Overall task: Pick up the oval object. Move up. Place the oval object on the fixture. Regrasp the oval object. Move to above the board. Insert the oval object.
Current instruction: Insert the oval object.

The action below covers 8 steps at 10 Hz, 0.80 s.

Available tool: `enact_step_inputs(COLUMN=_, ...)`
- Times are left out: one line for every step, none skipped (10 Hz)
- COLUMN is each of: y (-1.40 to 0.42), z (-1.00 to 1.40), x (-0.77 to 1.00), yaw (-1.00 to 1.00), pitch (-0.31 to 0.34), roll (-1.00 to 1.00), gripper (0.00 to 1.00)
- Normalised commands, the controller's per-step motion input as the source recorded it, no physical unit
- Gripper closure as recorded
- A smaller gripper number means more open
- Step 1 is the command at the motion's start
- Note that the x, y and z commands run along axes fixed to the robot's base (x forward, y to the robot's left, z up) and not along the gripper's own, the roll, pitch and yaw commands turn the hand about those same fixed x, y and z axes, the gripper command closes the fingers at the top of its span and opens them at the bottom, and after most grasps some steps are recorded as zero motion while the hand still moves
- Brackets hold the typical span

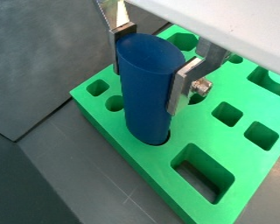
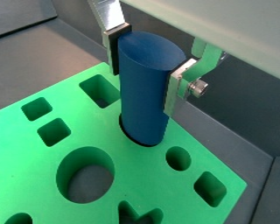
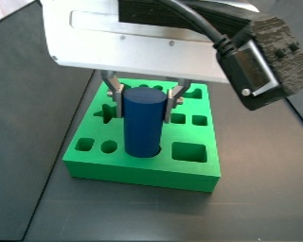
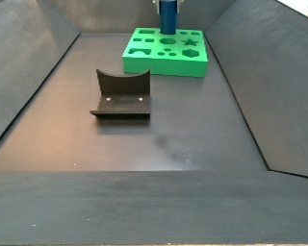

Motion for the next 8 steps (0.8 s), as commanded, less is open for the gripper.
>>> enact_step_inputs(y=-0.03, z=-0.38, x=0.11, yaw=0.00, pitch=-0.003, roll=0.03, gripper=1.00)
enact_step_inputs(y=-0.02, z=-0.44, x=0.09, yaw=0.00, pitch=-0.014, roll=0.04, gripper=1.00)
enact_step_inputs(y=-0.01, z=-0.47, x=0.05, yaw=0.00, pitch=-0.014, roll=0.06, gripper=1.00)
enact_step_inputs(y=-0.02, z=-0.51, x=0.01, yaw=0.00, pitch=-0.034, roll=0.07, gripper=1.00)
enact_step_inputs(y=-0.04, z=-0.56, x=0.00, yaw=0.00, pitch=-0.061, roll=0.08, gripper=1.00)
enact_step_inputs(y=-0.05, z=-0.57, x=0.00, yaw=0.00, pitch=-0.081, roll=0.09, gripper=1.00)
enact_step_inputs(y=-0.08, z=-0.59, x=0.00, yaw=0.00, pitch=-0.089, roll=0.11, gripper=1.00)
enact_step_inputs(y=-0.07, z=-0.52, x=-0.07, yaw=0.00, pitch=-0.121, roll=0.09, gripper=1.00)
